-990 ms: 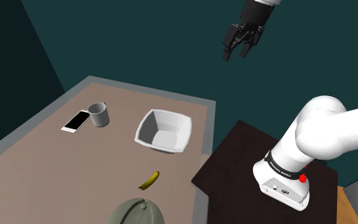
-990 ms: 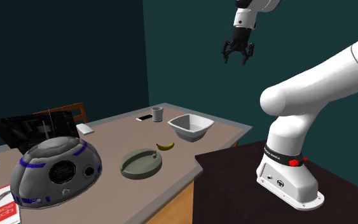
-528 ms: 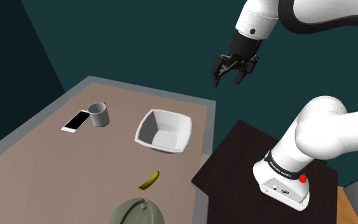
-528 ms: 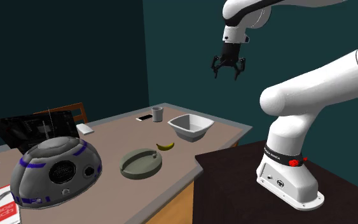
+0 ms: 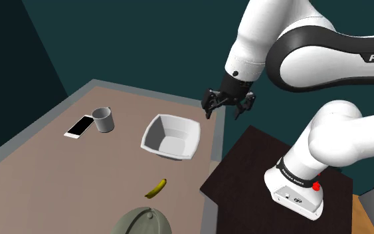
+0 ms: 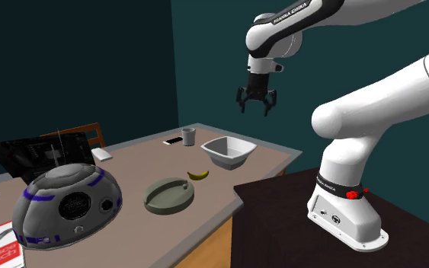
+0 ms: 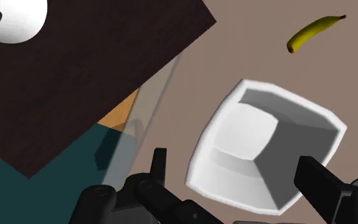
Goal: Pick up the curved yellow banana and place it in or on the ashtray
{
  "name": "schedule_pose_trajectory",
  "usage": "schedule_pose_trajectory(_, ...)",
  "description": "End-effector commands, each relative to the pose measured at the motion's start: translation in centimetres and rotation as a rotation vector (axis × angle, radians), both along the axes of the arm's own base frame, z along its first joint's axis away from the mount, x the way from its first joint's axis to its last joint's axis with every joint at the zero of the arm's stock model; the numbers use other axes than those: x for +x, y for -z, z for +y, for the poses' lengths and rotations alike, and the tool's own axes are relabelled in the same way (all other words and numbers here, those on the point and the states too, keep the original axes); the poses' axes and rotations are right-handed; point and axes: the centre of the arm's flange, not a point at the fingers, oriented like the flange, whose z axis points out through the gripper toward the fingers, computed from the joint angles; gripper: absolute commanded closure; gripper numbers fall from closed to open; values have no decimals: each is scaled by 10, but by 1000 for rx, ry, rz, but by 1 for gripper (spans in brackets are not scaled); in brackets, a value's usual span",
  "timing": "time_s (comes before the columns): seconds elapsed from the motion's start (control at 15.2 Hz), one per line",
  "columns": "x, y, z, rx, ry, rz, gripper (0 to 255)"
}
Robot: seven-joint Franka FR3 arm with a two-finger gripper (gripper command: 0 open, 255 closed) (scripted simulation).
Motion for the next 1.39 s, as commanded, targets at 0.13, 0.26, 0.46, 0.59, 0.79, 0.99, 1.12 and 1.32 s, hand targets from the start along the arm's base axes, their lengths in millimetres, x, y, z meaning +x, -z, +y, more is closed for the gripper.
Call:
schedule_pose_trajectory(0.13,2,37,40,1,137,11,0)
schedule_pose_trajectory(0.26,6,56,59,0,202,17,0)
schedule_pose_trajectory(0.46,13,84,88,0,300,26,0)
schedule_pose_trajectory(0.59,19,102,106,-1,365,32,0)
schedule_pose_trajectory(0.79,31,130,133,-1,463,42,0)
schedule_pose_trajectory(0.99,45,159,159,-2,561,51,0)
schedule_pose_trajectory(1.12,56,178,175,-2,627,57,0)
schedule_pose_trajectory(1.32,73,206,198,-3,725,66,0)
